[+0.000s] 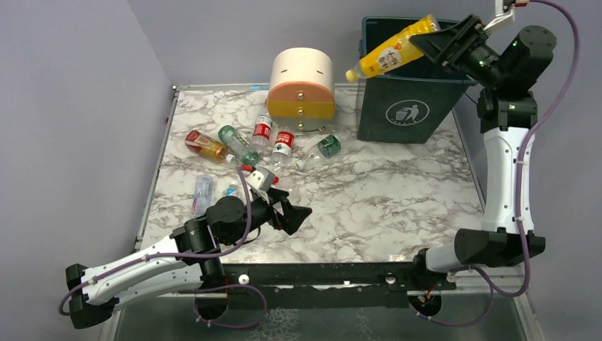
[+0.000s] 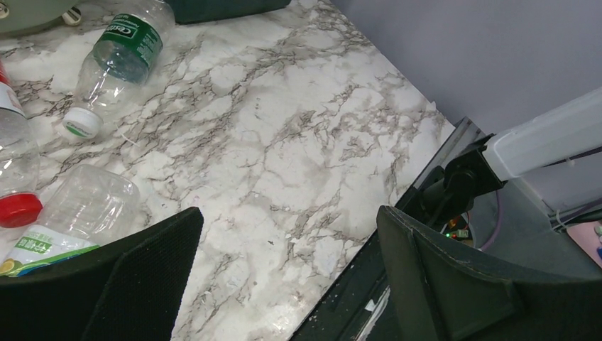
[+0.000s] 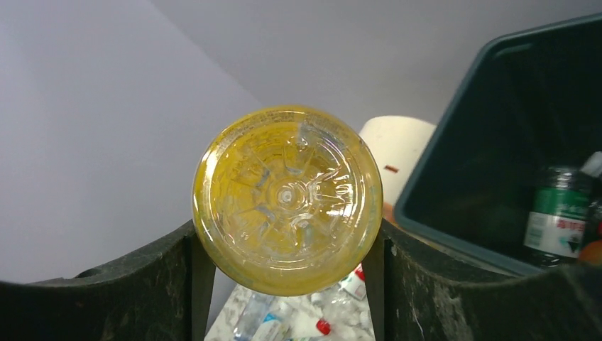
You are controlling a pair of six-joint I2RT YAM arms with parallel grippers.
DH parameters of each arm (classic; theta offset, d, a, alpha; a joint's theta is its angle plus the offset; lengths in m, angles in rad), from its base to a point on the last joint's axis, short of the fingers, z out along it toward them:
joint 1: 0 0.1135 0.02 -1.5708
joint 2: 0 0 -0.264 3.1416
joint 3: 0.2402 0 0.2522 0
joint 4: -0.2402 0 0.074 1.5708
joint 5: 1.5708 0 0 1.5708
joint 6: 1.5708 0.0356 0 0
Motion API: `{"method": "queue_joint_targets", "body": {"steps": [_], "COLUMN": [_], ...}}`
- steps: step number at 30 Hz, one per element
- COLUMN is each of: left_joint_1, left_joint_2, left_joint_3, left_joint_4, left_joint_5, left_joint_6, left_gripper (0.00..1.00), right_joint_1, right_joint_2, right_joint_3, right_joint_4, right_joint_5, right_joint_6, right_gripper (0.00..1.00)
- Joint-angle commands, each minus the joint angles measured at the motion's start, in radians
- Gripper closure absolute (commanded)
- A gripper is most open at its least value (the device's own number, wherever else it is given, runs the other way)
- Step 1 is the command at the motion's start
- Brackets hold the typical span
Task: Put the plastic bottles in the bin
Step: Place the plastic bottle in the trash bin.
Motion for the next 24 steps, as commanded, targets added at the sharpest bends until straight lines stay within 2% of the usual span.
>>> {"method": "queue_joint_targets", "body": {"steps": [1,9,16,24], "left_joint_1": [-0.004,-0.004,-0.002,-0.002], "left_joint_2": [0.007,0.015,0.022,0.028], "left_joint_3": [0.026,0.037,0.045,0.053], "left_joint_4": [0.024,0.017,-0.001,-0.016], "left_joint_5": [-0.005,-0.004,-0.007,-0.017], "left_joint_6": [0.0,-0.002,-0.005,-0.003], "left_gripper": [0.01,0.01,0.01,0.01], "right_joint_1": [-0.125,-0.265,-0.274,-0.274], "right_joint_2": [0.05,0.158,0.259,0.345], "right_joint_3": [0.017,-0.024,-0.009,0.024], "right_joint_4": [0.137,0.309,0.303,0.271], "right_joint_5": [-0.122,-0.124,-0.061,-0.05], "right_joint_6": [0.121,0.23,0.216,0.203], "right_gripper": [0.32,0.32,0.3,0.24]}}
